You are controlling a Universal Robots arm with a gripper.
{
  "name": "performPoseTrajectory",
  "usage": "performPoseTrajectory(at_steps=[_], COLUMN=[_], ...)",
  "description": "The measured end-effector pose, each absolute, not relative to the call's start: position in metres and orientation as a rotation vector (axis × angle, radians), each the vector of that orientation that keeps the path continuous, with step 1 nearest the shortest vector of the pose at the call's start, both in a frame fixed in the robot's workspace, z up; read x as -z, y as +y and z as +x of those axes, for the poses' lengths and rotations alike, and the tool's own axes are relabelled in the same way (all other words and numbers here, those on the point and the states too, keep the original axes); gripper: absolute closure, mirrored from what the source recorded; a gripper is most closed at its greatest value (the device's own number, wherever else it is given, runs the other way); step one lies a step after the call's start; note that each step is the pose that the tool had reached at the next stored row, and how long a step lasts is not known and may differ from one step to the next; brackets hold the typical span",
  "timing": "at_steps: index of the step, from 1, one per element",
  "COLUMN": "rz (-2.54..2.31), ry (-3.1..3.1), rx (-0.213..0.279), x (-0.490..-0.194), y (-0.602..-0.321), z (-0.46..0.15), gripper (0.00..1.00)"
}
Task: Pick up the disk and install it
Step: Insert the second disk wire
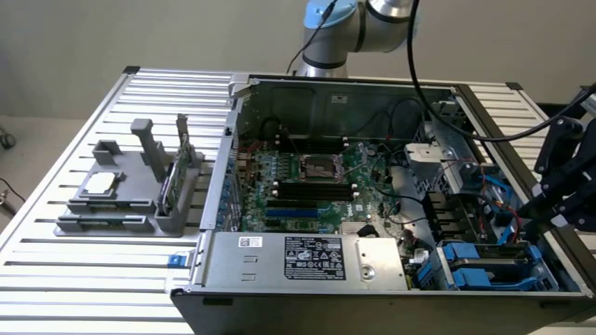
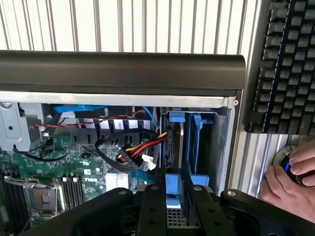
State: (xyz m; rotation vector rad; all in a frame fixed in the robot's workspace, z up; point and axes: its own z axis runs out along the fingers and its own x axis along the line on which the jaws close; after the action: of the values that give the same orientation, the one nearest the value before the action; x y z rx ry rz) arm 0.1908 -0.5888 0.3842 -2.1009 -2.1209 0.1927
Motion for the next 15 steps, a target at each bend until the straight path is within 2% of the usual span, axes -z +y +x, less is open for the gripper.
performPoseTrajectory(at_steps=[15], rz=[-2.107], ry=[-2.128], rx=[-0.188], x=[-0.381], y=[-0.574], z=[0.173], gripper=[0.75])
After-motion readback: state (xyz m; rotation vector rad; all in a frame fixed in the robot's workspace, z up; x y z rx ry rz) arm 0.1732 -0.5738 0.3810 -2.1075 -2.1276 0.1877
